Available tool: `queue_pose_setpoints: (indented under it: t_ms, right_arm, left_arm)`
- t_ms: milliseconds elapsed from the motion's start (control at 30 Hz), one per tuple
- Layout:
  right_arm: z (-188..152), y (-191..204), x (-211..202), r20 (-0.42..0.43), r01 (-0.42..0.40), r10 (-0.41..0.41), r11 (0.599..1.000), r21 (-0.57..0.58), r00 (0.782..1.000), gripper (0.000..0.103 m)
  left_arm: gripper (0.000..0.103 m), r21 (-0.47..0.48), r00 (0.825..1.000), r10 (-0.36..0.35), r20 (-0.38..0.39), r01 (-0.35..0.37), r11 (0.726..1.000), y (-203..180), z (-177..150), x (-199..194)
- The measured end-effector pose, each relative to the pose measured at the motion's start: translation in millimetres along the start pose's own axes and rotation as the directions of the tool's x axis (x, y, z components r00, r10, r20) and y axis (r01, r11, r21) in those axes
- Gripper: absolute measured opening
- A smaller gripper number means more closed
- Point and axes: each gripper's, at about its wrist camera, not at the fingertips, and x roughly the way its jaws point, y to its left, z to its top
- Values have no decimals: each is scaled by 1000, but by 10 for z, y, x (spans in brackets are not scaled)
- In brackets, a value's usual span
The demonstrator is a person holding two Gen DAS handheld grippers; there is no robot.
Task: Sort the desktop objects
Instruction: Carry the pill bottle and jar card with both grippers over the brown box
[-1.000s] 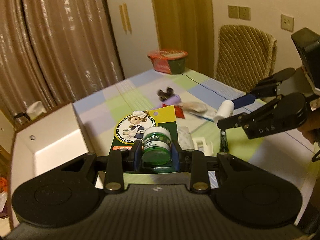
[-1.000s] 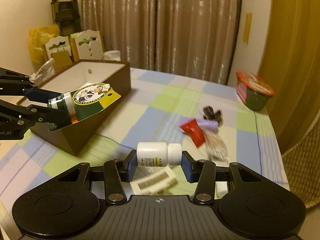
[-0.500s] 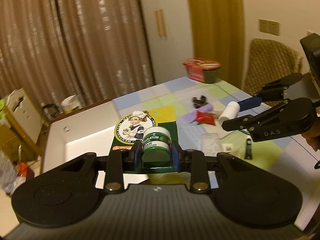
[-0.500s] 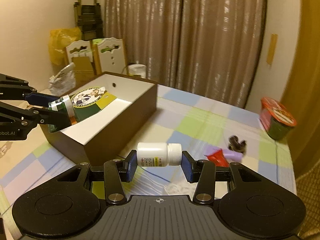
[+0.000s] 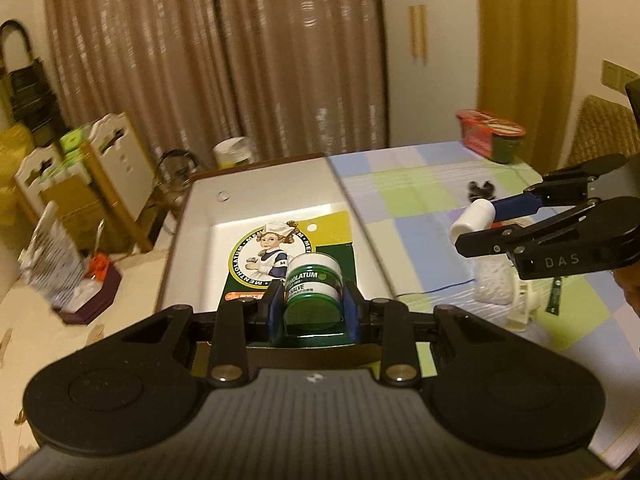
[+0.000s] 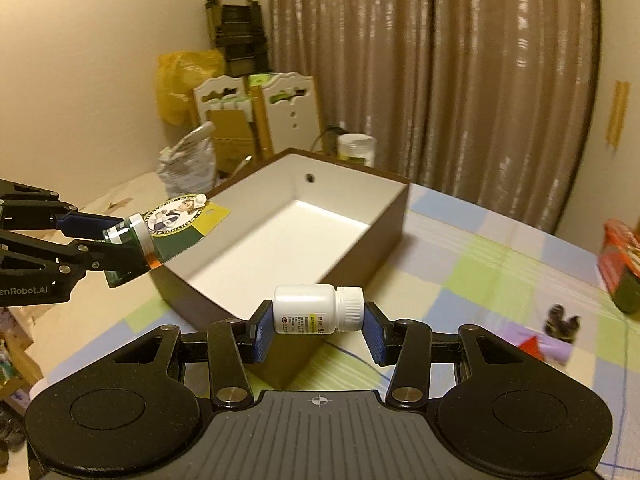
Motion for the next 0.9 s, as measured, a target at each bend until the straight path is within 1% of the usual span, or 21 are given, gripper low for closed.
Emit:
queue_pose_setpoints:
  t_ms: [167, 367, 733, 900]
  right_arm:
    - [36, 142, 114, -14, -24, 24, 1000, -15, 1000, 46]
    - [37, 290, 205, -36, -43, 42, 999, -24, 998, 46]
    - [-99, 518, 233, -71, -48, 47, 999, -16, 996, 46]
    - [-99, 586, 250, -73, -45, 43, 999, -18, 996, 46]
  left_arm:
    - [27, -35, 999, 33, -20, -33, 999, 173, -96, -86]
    - [27, -65, 998, 46, -37, -49, 997, 323, -204, -155]
    - [27, -84, 998, 34, -59, -39, 996, 417, -400, -269]
    - [27, -91, 998, 27, -56, -32, 995, 476, -428, -271]
